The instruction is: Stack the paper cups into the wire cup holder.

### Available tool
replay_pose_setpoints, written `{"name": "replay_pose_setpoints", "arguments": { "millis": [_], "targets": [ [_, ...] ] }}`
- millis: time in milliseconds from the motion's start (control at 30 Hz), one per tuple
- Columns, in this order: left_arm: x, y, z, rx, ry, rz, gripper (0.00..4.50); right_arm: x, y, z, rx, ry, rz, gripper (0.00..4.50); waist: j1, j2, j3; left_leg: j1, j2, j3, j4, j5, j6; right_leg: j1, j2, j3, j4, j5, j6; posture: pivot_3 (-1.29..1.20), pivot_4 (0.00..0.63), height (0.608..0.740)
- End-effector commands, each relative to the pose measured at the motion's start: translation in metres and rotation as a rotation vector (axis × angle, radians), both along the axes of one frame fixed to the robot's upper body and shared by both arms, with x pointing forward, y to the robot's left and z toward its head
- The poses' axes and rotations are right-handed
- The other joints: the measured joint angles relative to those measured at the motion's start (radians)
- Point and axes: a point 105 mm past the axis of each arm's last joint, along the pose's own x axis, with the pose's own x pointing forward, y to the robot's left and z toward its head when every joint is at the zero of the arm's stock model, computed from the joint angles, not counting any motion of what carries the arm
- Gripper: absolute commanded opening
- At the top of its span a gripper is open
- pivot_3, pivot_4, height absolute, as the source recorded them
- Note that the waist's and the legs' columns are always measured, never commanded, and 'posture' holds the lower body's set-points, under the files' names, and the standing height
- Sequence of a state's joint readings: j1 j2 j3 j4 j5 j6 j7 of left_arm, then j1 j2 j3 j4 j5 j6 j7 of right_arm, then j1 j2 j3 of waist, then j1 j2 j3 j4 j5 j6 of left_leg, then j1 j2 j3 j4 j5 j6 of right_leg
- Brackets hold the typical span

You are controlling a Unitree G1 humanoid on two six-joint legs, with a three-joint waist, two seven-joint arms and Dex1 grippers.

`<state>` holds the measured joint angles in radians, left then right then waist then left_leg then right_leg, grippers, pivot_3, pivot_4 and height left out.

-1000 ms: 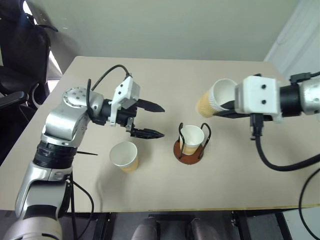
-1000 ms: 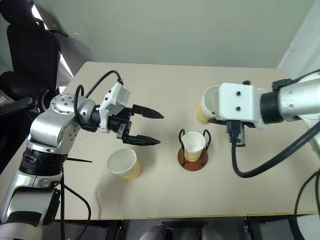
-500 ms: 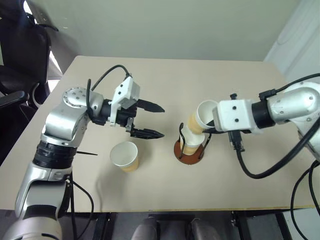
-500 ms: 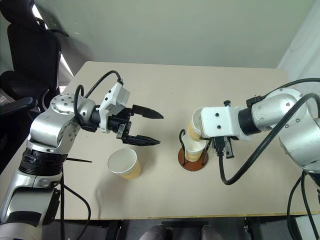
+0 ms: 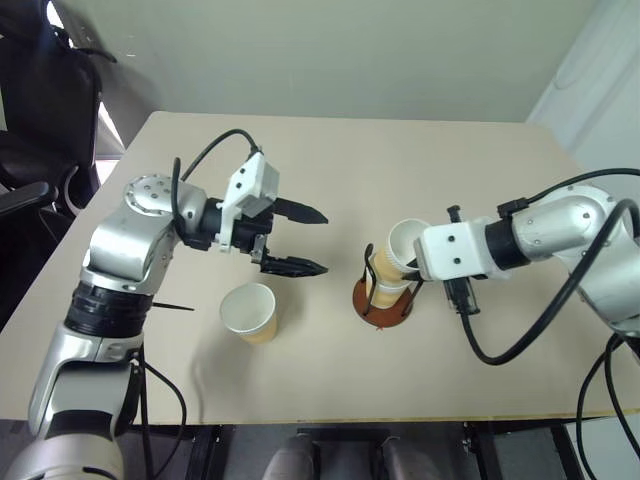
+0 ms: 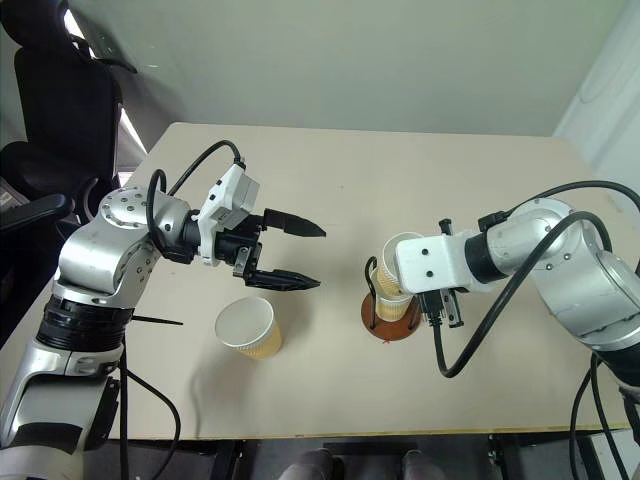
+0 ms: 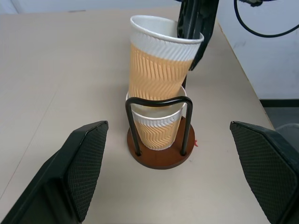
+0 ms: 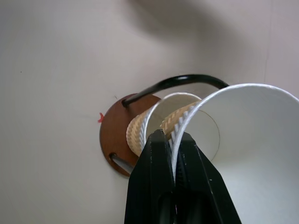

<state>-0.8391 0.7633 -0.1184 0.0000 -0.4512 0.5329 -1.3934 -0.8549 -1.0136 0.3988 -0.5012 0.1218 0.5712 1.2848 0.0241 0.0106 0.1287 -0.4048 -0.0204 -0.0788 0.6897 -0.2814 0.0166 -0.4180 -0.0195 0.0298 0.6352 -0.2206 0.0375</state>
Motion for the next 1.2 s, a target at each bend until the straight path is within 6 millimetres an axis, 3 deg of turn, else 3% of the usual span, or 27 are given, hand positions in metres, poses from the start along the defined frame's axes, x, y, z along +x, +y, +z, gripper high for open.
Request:
{"name": "replay_pose_setpoints", "arguments": {
  "millis": [33, 133, 333, 400, 667, 933, 1200],
  "targets": [
    [-0.004, 0.001, 0.010, -0.012, -0.040, -0.006, 4.50, -0.002, 0.006, 0.005, -0.012, -0.038, 0.041, 0.20, 0.000, 0.000, 0.000, 0.000, 0.000, 0.000, 0.000, 0.000, 0.000, 0.000, 0.000, 0.000, 0.000, 0.000, 0.000, 0.00, 0.150, 0.740],
    [-0.004, 0.001, 0.010, -0.012, -0.041, -0.004, 4.50, -0.004, 0.010, 0.006, -0.007, -0.040, 0.058, 0.93, 0.000, 0.000, 0.000, 0.000, 0.000, 0.000, 0.000, 0.000, 0.000, 0.000, 0.000, 0.000, 0.000, 0.000, 0.000, 0.00, 0.150, 0.740],
    [-0.003, 0.001, 0.010, -0.011, -0.041, -0.003, 4.50, -0.004, 0.015, 0.010, 0.021, -0.054, 0.070, 3.10, 0.000, 0.000, 0.000, 0.000, 0.000, 0.000, 0.000, 0.000, 0.000, 0.000, 0.000, 0.000, 0.000, 0.000, 0.000, 0.00, 0.150, 0.740],
    [-0.003, 0.002, 0.009, -0.008, -0.044, 0.001, 4.50, -0.002, 0.019, 0.020, 0.091, -0.076, 0.057, 3.77, 0.000, 0.000, 0.000, 0.000, 0.000, 0.000, 0.000, 0.000, 0.000, 0.000, 0.000, 0.000, 0.000, 0.000, 0.000, 0.00, 0.150, 0.740],
    [-0.021, 0.022, 0.019, 0.070, -0.113, 0.033, 4.50, -0.004, 0.021, 0.071, 0.490, -0.044, -0.070, 3.77, -0.003, 0.000, 0.000, -0.001, 0.000, 0.000, -0.003, 0.000, 0.000, -0.001, 0.000, 0.000, -0.003, 0.000, 0.000, 0.00, 0.150, 0.740],
    [-0.034, 0.040, 0.033, 0.142, -0.191, 0.110, 4.50, -0.016, 0.011, 0.079, 0.557, 0.060, -0.099, 3.77, -0.001, 0.000, 0.000, -0.001, 0.000, 0.000, -0.007, 0.001, -0.001, -0.001, 0.000, 0.000, -0.008, 0.000, 0.000, 0.00, 0.150, 0.740],
    [-0.059, 0.047, 0.015, 0.296, -0.159, 0.122, 4.50, -0.036, 0.005, 0.082, 0.532, 0.166, -0.009, 3.77, -0.004, 0.000, 0.000, 0.000, 0.000, 0.000, -0.009, 0.001, -0.002, -0.001, 0.000, 0.000, -0.008, -0.001, -0.001, 0.00, 0.150, 0.740]
  ]
}}
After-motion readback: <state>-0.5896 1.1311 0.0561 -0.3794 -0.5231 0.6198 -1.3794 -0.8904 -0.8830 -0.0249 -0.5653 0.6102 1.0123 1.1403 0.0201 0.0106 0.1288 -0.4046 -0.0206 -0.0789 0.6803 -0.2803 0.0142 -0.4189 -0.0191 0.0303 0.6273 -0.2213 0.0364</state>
